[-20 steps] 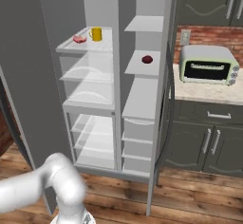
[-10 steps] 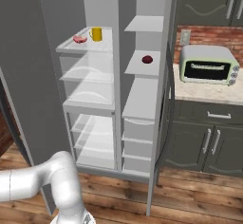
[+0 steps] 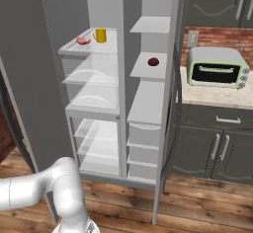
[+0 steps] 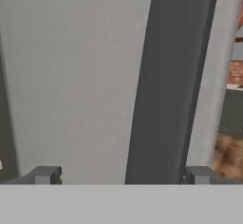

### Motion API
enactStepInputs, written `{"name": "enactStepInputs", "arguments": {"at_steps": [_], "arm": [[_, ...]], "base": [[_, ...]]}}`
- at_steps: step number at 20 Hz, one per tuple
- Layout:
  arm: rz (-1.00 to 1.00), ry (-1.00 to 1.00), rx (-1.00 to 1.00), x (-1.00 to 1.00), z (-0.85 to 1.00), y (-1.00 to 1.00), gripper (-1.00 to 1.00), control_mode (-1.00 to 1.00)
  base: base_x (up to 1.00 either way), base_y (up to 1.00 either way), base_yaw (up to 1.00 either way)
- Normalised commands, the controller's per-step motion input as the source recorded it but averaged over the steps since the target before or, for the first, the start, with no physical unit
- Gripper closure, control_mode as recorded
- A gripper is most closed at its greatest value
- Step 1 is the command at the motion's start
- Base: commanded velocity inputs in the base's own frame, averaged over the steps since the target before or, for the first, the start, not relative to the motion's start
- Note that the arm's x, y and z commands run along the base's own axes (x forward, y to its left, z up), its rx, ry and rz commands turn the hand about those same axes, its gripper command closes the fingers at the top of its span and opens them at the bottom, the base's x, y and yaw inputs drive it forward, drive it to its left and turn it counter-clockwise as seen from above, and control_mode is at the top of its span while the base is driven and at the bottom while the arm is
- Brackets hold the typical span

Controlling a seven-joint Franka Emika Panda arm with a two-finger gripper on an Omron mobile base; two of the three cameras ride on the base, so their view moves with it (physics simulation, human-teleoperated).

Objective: Pick up the frozen steak from the freezer, place it on any shelf in the fridge, and close the fridge and freezer doors when done.

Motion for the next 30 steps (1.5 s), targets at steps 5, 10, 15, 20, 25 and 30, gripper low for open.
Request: {"name": "enactStepInputs", "arguments": {"at_steps": [5, 10, 15, 20, 25, 30], "arm": [[0.15, -0.02, 0.04, 0.81, 0.00, -1.00, -1.00, -1.00], [0.18, -0.04, 0.03, 0.85, 0.00, -1.00, -1.00, -1.00], [0.20, -0.03, 0.03, 0.98, 0.00, -1.00, -1.00, -1.00], [0.30, -0.13, 0.01, 0.81, 0.00, -1.00, -1.00, -1.00], [0.41, -0.23, 0.00, 0.17, 0.00, -1.00, -1.00, -1.00], [0.33, -0.12, 0.00, 0.03, 0.00, -0.80, -1.00, -1.00]], "base": [[0.00, 0.00, 0.00], [0.00, 0.00, 0.00], [0.00, 0.00, 0.00], [0.00, 0.00, 0.00], [0.00, 0.00, 0.00], [0.00, 0.00, 0.00]]}}
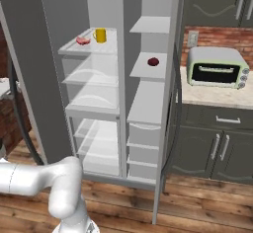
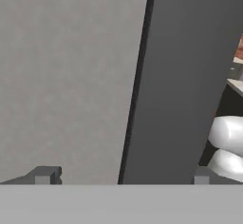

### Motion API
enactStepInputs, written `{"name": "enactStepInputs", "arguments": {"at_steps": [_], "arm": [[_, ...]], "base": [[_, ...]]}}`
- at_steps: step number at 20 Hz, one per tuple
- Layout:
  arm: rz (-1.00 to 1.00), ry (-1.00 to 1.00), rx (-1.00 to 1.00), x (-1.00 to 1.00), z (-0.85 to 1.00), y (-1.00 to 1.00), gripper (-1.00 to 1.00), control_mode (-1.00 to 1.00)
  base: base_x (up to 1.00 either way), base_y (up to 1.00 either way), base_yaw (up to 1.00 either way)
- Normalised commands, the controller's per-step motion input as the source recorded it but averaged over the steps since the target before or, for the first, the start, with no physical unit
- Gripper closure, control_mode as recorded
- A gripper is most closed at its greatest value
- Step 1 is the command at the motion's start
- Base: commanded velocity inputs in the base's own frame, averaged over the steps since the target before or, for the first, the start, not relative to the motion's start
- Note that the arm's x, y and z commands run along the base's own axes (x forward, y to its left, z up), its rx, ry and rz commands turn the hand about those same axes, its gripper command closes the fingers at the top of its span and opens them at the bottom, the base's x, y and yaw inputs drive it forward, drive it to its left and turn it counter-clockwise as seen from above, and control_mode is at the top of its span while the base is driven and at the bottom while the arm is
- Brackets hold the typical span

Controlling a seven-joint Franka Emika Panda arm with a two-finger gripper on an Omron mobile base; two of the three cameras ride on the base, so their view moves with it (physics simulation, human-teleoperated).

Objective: Pick up the frozen steak from the freezer, place it on any shelf in the fridge, and close the fridge and freezer doors when done.

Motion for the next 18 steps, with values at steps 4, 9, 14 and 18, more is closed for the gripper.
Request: {"name": "enactStepInputs", "arguments": {"at_steps": [4, 9, 14, 18], "arm": [[0.47, -0.30, 0.00, -0.22, 0.00, -1.00, -1.00, -1.00], [0.50, -0.26, 0.00, -0.08, 0.00, -1.00, -1.00, -1.00], [0.43, -0.06, 0.03, 0.47, 0.00, -0.97, -1.00, -1.00], [0.34, 0.00, 0.04, 0.65, 0.00, -0.87, -1.00, -1.00]], "base": [[0.00, 0.00, 0.00], [0.00, 0.00, 0.00], [0.00, 0.00, 0.00], [0.00, 0.00, 0.00]]}}
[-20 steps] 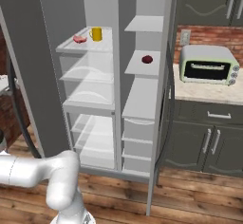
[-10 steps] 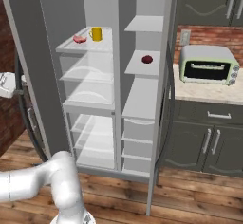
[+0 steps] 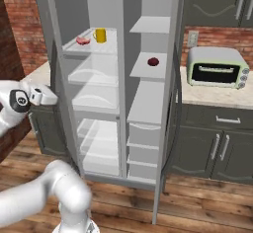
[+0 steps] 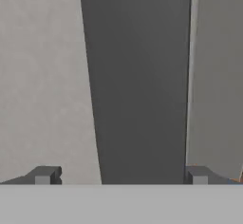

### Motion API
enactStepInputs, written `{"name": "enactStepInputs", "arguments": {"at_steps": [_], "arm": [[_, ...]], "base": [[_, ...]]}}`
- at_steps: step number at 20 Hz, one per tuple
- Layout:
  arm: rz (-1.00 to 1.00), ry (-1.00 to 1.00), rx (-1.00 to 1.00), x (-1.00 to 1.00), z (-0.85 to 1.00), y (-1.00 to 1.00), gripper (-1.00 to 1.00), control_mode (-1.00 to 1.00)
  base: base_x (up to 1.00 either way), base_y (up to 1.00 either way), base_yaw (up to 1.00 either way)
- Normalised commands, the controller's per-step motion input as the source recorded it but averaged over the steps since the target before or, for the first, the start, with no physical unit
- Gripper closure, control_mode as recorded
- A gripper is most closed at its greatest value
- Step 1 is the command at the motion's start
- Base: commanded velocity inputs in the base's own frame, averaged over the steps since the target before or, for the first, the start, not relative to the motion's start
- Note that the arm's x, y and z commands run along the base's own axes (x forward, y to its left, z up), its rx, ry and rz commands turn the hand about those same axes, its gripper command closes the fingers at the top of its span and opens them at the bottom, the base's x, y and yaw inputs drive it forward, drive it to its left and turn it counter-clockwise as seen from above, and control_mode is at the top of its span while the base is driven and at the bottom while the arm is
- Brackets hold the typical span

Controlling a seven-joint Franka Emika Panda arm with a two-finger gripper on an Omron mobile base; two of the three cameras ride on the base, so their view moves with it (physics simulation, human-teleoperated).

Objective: Pick up the frozen steak from the freezer, place it on any shelf in the fridge, and close the fridge and freezer doors when done.

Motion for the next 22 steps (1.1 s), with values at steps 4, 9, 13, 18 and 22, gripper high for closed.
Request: {"name": "enactStepInputs", "arguments": {"at_steps": [4, 9, 13, 18, 22], "arm": [[0.25, 0.00, 0.04, 0.64, 0.11, -0.65, -1.00, -1.00], [0.13, -0.06, 0.01, 0.65, 0.27, -0.28, -1.00, -1.00], [0.04, -0.13, 0.00, 0.71, 0.48, -0.04, -1.00, -1.00], [0.03, -0.09, 0.00, 0.86, 0.48, -0.04, -1.00, -1.00], [0.00, -0.02, 0.00, 1.00, 0.46, 0.00, -1.00, -1.00]], "base": [[0.00, 0.00, 0.00], [0.00, 0.00, 0.00], [0.00, 0.00, 0.00], [0.00, 0.00, 0.00], [0.00, 0.00, 0.00]]}}
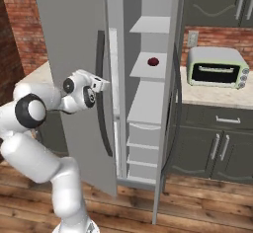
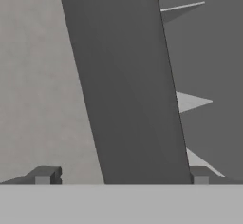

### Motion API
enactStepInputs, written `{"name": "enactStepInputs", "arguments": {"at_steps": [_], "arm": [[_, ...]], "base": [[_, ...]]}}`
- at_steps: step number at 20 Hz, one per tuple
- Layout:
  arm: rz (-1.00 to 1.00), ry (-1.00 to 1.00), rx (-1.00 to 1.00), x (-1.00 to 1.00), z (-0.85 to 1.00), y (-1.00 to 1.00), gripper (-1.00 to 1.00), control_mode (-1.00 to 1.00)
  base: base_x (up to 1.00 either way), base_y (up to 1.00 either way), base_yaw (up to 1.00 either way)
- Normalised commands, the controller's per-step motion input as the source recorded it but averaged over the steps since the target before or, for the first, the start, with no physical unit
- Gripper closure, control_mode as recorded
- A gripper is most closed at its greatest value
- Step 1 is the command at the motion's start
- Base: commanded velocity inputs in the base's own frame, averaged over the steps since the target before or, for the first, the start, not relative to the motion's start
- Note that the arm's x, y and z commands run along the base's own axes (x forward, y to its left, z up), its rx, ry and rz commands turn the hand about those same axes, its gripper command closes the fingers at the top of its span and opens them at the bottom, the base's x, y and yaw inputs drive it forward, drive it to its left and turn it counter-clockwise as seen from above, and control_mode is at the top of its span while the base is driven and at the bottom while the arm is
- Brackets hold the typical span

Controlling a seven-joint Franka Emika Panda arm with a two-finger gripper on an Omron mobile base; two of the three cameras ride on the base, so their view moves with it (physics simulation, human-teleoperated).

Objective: Pick up the frozen steak from the freezer, place it on any shelf in the fridge, and close the fridge and freezer doors when done.

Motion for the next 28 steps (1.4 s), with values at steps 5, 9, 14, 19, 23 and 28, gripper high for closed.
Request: {"name": "enactStepInputs", "arguments": {"at_steps": [5, 9, 14, 19, 23, 28], "arm": [[0.00, 0.01, 0.00, 1.00, 0.61, 0.00, -1.00, -1.00], [0.00, 0.12, 0.00, 0.83, 0.28, 0.00, -1.00, -1.00], [0.00, 0.06, 0.00, 0.70, 0.00, 0.00, -1.00, -1.00], [0.00, 0.01, 0.00, 0.26, 0.02, 0.00, -1.00, -1.00], [0.02, -0.04, 0.00, -0.59, 0.66, 0.00, -1.00, -1.00], [0.00, -0.11, 0.00, -0.15, 0.63, 0.13, -1.00, -1.00]], "base": [[0.00, 0.00, 0.00], [0.00, 0.00, 0.00], [0.00, 0.00, 0.00], [0.00, 0.00, 0.00], [0.00, 0.00, 0.00], [0.00, 0.00, 0.00]]}}
